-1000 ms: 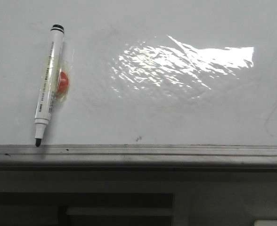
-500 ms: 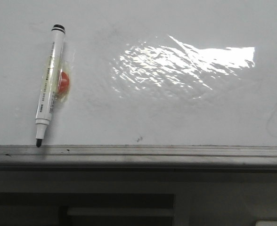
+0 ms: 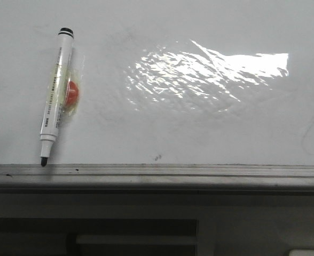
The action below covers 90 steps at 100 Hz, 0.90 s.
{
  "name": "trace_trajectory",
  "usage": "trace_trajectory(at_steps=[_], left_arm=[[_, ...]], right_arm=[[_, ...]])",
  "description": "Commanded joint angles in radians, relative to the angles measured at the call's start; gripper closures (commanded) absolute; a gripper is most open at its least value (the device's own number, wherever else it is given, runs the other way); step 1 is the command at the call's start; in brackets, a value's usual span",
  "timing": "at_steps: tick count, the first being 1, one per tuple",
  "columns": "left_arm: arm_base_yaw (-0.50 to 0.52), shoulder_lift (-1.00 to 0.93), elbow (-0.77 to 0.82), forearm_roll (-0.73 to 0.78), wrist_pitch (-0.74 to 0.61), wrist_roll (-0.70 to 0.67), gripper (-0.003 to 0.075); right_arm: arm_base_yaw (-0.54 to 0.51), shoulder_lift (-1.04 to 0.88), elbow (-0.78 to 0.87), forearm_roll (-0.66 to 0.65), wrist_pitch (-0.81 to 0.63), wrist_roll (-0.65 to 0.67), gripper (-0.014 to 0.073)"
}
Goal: Write number 9 on whiteboard
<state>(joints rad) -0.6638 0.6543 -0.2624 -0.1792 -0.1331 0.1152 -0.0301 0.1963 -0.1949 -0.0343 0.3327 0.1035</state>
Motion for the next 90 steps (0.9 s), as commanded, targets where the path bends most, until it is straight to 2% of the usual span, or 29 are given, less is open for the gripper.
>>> trace_trajectory(at_steps=[1, 26, 35, 76, 90], left_arm=[[-0.065, 0.068, -0.025, -0.008, -0.119, 0.001, 0.0325], [-0.153, 0.179, -0.025, -0.03, -0.196, -0.018, 0.0335], [-0.16, 0.189, -0.025, -0.069, -0.195, -0.048, 0.033], [-0.162, 0.222, -0.025, -0.069, -0.17, -0.05, 0.033], [-0.164, 0.282, -0.025, -0.069, -0.204, -0.05, 0.033]], right_arm=[[0.001, 0.016, -0.026, 0.001, -0.082, 0.0, 0.0655], [0.001, 0.016, -0.026, 0.001, -0.074, 0.0, 0.0655], [0.001, 0.016, -0.026, 0.001, -0.074, 0.0, 0.0655], [0.001, 0.016, -0.026, 0.001, -0.076, 0.0, 0.0655], [0.001, 0.016, -0.026, 0.001, -0.074, 0.0, 0.0655]])
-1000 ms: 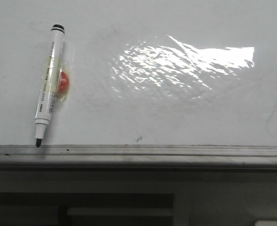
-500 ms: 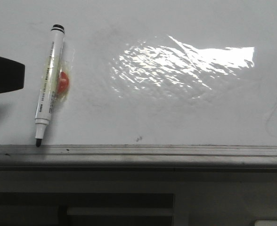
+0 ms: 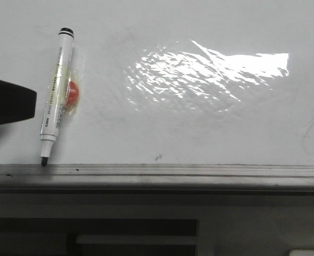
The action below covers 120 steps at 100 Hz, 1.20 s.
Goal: Write number 9 on whiteboard
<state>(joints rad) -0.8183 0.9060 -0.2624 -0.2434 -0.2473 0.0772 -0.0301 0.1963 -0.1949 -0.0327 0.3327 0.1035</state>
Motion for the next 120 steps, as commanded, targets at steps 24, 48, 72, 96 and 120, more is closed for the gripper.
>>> trace_trajectory(at_steps=[24, 48, 72, 96, 120], left_arm=[[-0.032, 0.147, -0.031, 0.001, -0.208, -0.027, 0.033], [-0.053, 0.199, -0.031, 0.016, -0.235, -0.077, 0.033], [-0.087, 0.257, -0.031, -0.009, -0.26, -0.077, 0.0332], [-0.085, 0.304, -0.031, -0.189, -0.3, -0.077, 0.0451], [-0.085, 0.307, -0.031, -0.187, -0.296, -0.077, 0.0743]], right_arm=[[0.001, 0.016, -0.026, 0.0, -0.074, 0.0, 0.0655], [0.001, 0.016, -0.024, 0.0, -0.076, 0.0, 0.0655], [0.003, 0.016, -0.024, 0.0, -0.074, 0.0, 0.0655], [0.092, 0.031, -0.027, 0.001, -0.042, 0.0, 0.0655], [0.38, 0.14, -0.103, -0.012, 0.084, -0.089, 0.0655]])
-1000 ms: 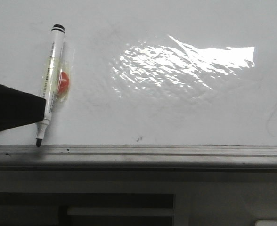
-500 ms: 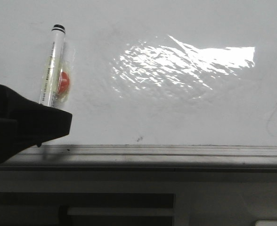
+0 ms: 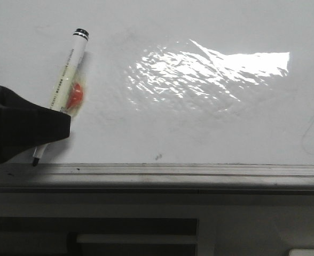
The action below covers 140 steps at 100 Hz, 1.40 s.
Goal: Write number 9 on whiteboard
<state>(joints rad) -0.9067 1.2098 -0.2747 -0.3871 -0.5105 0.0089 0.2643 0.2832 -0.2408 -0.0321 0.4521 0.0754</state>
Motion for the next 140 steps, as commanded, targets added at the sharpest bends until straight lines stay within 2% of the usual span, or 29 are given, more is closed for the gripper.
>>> trace_trajectory(at_steps=[1, 19, 26, 32, 42, 48, 67, 82, 126, 140], left_arm=[[0.003, 0.003, -0.018, -0.043, -0.031, -0.009, 0.0739], [0.003, 0.003, -0.018, 0.011, -0.029, 0.001, 0.0741], [0.003, 0.001, -0.018, 0.104, -0.029, 0.001, 0.0741], [0.003, -0.011, -0.018, 0.224, -0.036, 0.001, 0.0741], [0.003, -0.035, -0.018, 0.448, -0.051, 0.001, 0.0741], [0.003, -0.048, -0.018, 0.545, -0.078, 0.001, 0.0741], [0.003, -0.063, -0.018, 0.744, -0.237, 0.006, 0.0741], [0.003, -0.053, -0.018, 0.751, -0.241, 0.006, 0.0741], [0.003, -0.051, -0.014, 0.87, -0.264, 0.006, 0.0741], [0.003, -0.051, -0.012, 0.864, -0.257, 0.006, 0.0741]], right_arm=[[0.106, 0.058, -0.063, -0.013, -0.034, -0.075, 0.0655], [0.336, 0.216, -0.158, -0.009, -0.044, -0.114, 0.0651], [0.408, 0.285, -0.212, 0.001, -0.044, -0.114, 0.0606], [0.463, 0.342, -0.266, 0.012, -0.044, -0.114, 0.0496], [0.536, 0.416, -0.357, 0.017, -0.038, -0.114, 0.0257], [0.57, 0.454, -0.405, 0.019, -0.031, -0.112, 0.0195], [0.645, 0.535, -0.529, 0.032, 0.0, -0.112, 0.0234], [0.677, 0.592, -0.575, 0.055, 0.003, -0.112, 0.0248], [0.674, 0.711, -0.595, 0.079, -0.079, -0.112, 0.0249], [0.674, 0.724, -0.595, 0.108, -0.079, -0.11, 0.0253]])
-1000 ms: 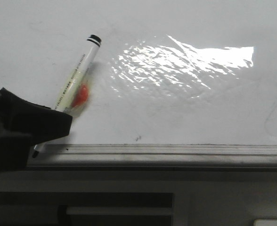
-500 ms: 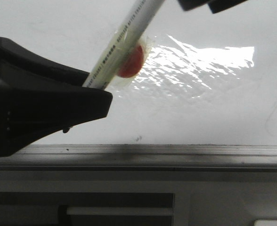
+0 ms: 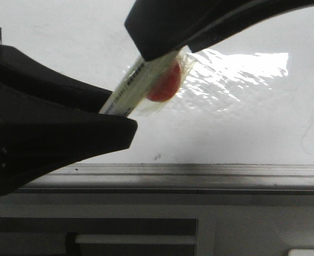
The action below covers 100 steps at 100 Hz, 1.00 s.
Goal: Write number 9 on whiteboard
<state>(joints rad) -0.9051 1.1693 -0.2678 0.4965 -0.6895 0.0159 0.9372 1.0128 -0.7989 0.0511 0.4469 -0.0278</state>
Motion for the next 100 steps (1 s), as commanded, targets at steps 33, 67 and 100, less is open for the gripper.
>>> trace_trajectory(at_steps=[33, 67, 100], left_arm=[[0.001, -0.01, -0.019, -0.053, -0.06, -0.001, 0.07], [0.001, -0.01, -0.019, -0.359, -0.009, -0.001, 0.0421], [0.001, -0.116, 0.009, -0.459, -0.016, 0.102, 0.0421]], right_arm=[[0.001, -0.006, -0.036, 0.039, -0.057, -0.007, 0.0661], [0.001, -0.006, -0.036, 0.02, -0.038, -0.007, 0.0662], [-0.121, -0.058, -0.055, 0.018, -0.046, 0.004, 0.0662]])
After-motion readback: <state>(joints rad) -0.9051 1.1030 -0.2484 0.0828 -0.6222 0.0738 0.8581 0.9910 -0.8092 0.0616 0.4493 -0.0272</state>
